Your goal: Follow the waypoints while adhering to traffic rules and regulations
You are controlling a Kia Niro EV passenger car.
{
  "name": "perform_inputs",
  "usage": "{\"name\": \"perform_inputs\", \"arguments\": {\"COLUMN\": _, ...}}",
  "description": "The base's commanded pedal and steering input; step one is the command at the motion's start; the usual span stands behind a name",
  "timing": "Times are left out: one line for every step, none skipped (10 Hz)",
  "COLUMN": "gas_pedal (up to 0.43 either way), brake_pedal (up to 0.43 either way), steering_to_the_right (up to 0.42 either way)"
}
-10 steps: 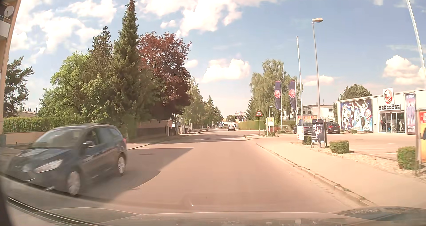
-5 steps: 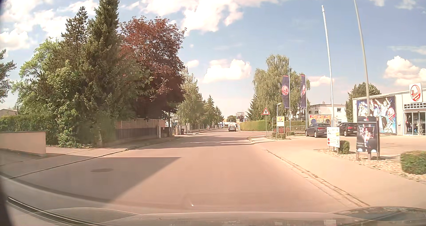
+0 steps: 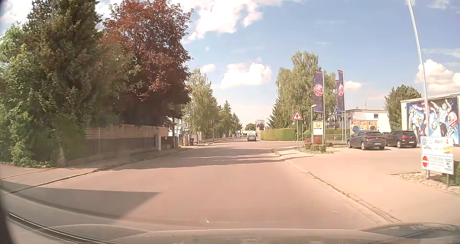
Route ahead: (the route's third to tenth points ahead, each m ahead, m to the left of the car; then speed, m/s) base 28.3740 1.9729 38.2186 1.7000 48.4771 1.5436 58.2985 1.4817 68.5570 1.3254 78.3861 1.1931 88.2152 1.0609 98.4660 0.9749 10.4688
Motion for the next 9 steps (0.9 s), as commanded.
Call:
{"name": "perform_inputs", "arguments": {"gas_pedal": 0.008, "brake_pedal": 0.018, "steering_to_the_right": 0.001}}
{"name": "perform_inputs", "arguments": {"gas_pedal": 0.0, "brake_pedal": 0.018, "steering_to_the_right": 0.0}}
{"name": "perform_inputs", "arguments": {"gas_pedal": 0.0, "brake_pedal": 0.018, "steering_to_the_right": 0.001}}
{"name": "perform_inputs", "arguments": {"gas_pedal": 0.0, "brake_pedal": 0.018, "steering_to_the_right": 0.001}}
{"name": "perform_inputs", "arguments": {"gas_pedal": 0.0, "brake_pedal": 0.018, "steering_to_the_right": 0.002}}
{"name": "perform_inputs", "arguments": {"gas_pedal": 0.0, "brake_pedal": 0.018, "steering_to_the_right": 0.002}}
{"name": "perform_inputs", "arguments": {"gas_pedal": 0.0, "brake_pedal": 0.018, "steering_to_the_right": 0.002}}
{"name": "perform_inputs", "arguments": {"gas_pedal": 0.0, "brake_pedal": 0.018, "steering_to_the_right": 0.003}}
{"name": "perform_inputs", "arguments": {"gas_pedal": 0.0, "brake_pedal": 0.018, "steering_to_the_right": 0.003}}
